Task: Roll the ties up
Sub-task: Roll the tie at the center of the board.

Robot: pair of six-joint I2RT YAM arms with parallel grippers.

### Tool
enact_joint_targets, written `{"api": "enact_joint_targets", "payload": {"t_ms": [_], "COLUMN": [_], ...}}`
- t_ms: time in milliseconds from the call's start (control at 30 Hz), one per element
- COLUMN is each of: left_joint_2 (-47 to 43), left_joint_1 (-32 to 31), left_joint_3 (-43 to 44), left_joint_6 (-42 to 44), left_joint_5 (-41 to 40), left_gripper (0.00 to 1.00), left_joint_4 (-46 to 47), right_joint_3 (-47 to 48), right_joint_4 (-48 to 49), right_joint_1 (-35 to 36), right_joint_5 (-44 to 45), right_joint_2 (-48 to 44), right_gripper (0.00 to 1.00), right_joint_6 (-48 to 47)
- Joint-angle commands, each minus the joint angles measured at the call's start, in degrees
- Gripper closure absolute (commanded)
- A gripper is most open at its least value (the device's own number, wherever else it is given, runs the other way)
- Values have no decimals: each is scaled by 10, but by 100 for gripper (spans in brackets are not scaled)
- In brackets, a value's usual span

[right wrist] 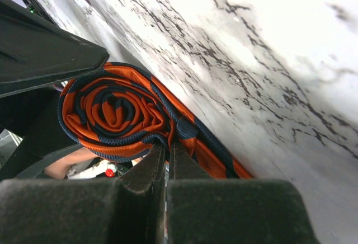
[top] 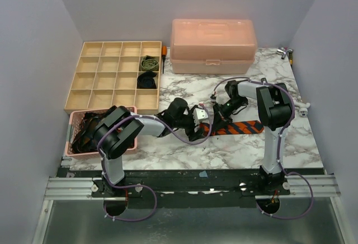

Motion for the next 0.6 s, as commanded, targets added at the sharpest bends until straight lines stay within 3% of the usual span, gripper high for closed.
{"api": "enact_joint_targets", "payload": {"t_ms": [0,300,567], "left_joint_2": [-13,66,79], "left_joint_1": [5,-14,-15], "left_joint_3": [-30,28,46], "left_joint_6": [-9,-25,10], "left_joint_5": [51,54,6], "left_gripper": [18,27,69], "left_joint_4": [100,146,36], "right_joint_3": [-16,-2,17], "right_joint_4": [78,87,59], "right_joint_1": [3,4,4], "right_joint_5": [189,231,192], "right_joint_2": [36,47,28], "right_gripper": [100,100,100], "right_joint_6": [-13,-21,-19]}}
